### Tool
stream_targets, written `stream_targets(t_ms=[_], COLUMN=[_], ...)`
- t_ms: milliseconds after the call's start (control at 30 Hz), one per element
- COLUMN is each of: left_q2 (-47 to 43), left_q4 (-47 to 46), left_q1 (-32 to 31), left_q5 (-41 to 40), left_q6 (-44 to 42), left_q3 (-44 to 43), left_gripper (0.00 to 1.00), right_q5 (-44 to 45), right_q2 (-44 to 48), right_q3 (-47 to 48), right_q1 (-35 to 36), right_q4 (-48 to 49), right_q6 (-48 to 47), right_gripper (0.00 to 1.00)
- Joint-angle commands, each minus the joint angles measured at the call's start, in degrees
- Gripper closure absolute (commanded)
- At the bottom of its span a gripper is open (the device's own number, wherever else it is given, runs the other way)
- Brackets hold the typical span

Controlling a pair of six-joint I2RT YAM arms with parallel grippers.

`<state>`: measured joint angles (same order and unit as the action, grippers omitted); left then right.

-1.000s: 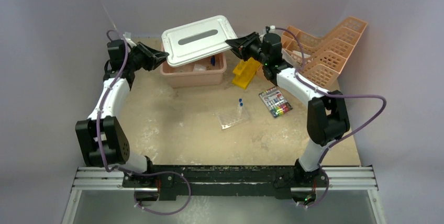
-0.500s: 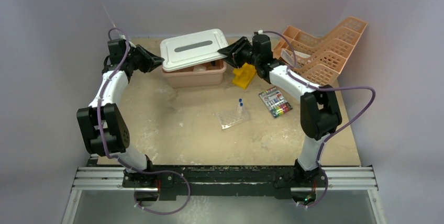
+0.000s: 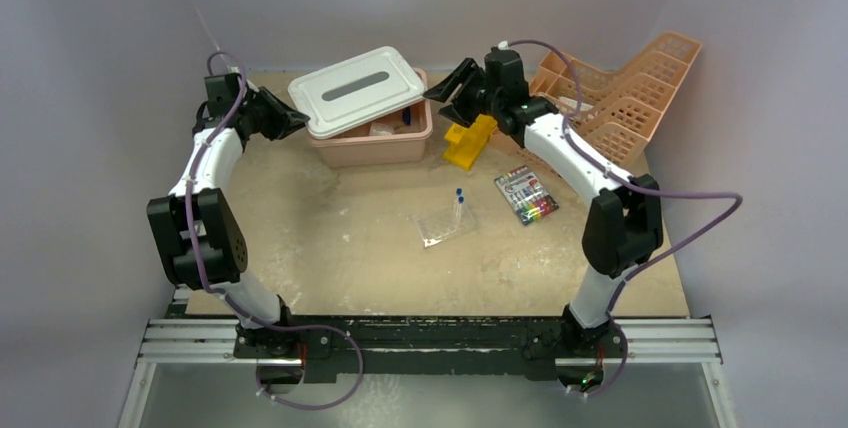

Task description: Organize the chemistry lab equipment

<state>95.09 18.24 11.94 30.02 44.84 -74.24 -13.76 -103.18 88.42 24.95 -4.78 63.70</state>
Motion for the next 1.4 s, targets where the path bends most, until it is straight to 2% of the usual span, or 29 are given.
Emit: stream_targets(t_ms=[0, 133, 300, 500, 600, 867, 1367], left_q2=[-0.78, -0.88, -1.71, -2.28, -2.13, -1.88, -1.74], left_q4=[2.05, 3.90, 5.93, 7.13, 8.64, 10.97, 12.01], left_q1=[0.49, 0.31, 0.27, -0.56, -1.26, -1.44, -1.49], left_q5=[0.15, 0.65, 0.72, 2.03, 1.75, 0.04, -0.86], left_q6=[-3.42, -5.17, -7.10, -8.45, -9.17, -10.07, -10.81], left_q3=[-3.70, -3.60, -2.35, -2.33, -3.03, -3.61, -4.53], left_gripper=[0.92, 1.00, 1.00, 1.00, 1.00, 1.00, 1.00], right_q5=[6.79, 11.07, 15.34, 18.69, 20.85, 23.05, 23.80], right_q2=[6.12, 4.92, 0.20, -8.61, -13.95, -25.17, -31.34], right_q3=[4.57, 9.29, 15.66, 24.21, 31.68, 45.25, 50.07], right_q1=[1.28, 3.05, 5.22, 6.09, 6.56, 6.70, 6.78], right_q4=[-5.48, -8.48, -9.68, -11.04, -14.68, -21.18, -24.98], right_q6=[-10.09, -19.87, -34.15, -46.89, -51.03, -55.03, -57.63], right_gripper=[0.39, 0.41, 0.41, 0.41, 0.41, 0.45, 0.39])
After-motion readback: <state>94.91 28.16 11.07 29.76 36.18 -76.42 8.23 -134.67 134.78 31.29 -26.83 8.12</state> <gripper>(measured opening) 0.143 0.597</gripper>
